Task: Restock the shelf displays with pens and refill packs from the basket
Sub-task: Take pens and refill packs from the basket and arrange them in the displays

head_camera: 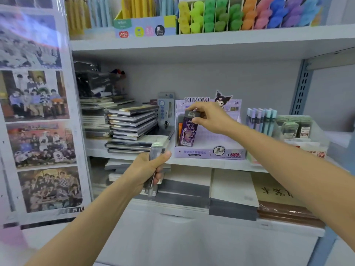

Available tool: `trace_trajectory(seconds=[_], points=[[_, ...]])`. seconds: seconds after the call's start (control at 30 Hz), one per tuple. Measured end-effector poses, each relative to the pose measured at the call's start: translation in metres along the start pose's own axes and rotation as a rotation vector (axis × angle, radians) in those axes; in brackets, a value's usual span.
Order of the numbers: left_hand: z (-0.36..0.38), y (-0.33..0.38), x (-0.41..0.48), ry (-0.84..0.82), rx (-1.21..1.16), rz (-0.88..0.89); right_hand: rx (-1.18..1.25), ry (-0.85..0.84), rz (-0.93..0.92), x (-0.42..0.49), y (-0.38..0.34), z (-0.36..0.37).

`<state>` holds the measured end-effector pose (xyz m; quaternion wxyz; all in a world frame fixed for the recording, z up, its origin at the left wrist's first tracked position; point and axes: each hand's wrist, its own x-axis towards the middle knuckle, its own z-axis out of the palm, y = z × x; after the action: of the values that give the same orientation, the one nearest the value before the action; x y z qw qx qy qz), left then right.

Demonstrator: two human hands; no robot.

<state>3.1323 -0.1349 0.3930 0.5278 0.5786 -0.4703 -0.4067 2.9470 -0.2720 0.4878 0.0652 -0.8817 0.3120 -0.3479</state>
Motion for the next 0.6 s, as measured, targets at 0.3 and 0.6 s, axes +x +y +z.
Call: trace_trajectory(seconds=[0.3, 0.6], points=[[0.003, 0.007, -0.007, -0.018, -0.308, -0.120, -0.048, 0.106, -0.068, 0.002, 0.003, 0.017], [0.014, 0.008, -0.012, -0.057, -0.212, 0.077, -0.035, 0.167, -0.005, -0.009, 0.005, 0.028]])
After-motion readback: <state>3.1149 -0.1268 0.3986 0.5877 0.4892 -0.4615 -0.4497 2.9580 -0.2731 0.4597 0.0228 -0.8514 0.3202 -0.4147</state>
